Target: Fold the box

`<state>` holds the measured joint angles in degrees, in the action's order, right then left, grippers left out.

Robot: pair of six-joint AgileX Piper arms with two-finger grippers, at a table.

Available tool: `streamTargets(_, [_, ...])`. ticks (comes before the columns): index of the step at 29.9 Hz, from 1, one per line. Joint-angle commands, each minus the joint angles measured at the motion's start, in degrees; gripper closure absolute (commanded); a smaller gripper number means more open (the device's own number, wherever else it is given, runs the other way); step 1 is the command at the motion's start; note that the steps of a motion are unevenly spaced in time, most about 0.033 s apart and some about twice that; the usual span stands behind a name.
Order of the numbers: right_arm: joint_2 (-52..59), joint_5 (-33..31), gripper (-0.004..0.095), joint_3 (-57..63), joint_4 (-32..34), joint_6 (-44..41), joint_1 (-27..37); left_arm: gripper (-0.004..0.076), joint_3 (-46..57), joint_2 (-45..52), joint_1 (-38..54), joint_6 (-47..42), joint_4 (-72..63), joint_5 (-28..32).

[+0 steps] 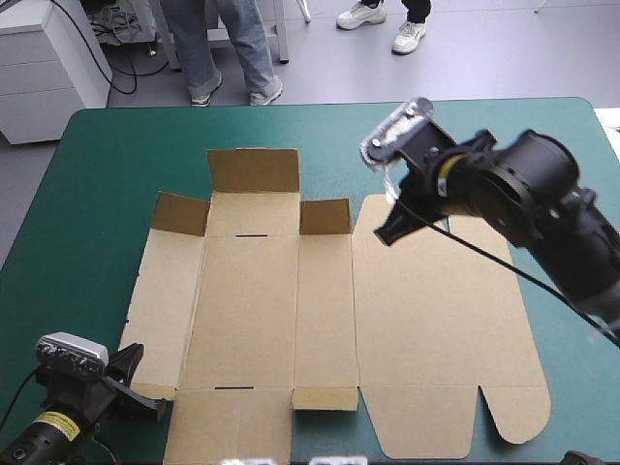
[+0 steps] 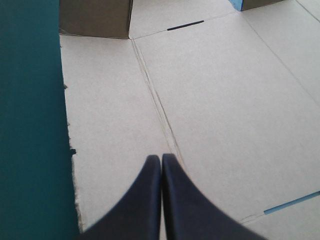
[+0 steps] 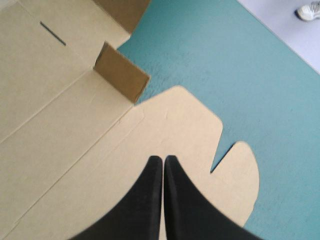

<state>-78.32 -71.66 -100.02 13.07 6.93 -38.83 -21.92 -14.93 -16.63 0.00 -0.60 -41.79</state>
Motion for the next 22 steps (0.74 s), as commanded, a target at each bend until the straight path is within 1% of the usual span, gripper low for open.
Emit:
streamTargets(1, [9.9,2.5,0.0920,9.5,1.3,-2.4,0.0,0.0732,-1.4,-0.6,-0.2,-0.3,-0.2,3.9])
streamTargets(8, [27.7,13.1,0.0920,33.6,-0.7,-6.9,0.0,0.0732,-1.4,-0.6,-0.2,-0.3,-0.2,3.9])
streamTargets(12, [37.1,17.3,0.0920,45.0,-1.0,-10.7,0.0,0.0732,-1.4,-0.6,-0.2,-0.3,-0.2,3.9])
streamTargets(18, [47.7,22.7,0.0920,59.2,-1.0,-15.1,0.0,0.0732,-1.4,-0.6,-0.2,-0.3,-0.2,3.9])
streamTargets(22, [53.6,25.8,0.0920,65.0,-1.0,-17.0,0.0,0.0732,-1.4,-0.6,-0.2,-0.3,-0.2,3.9])
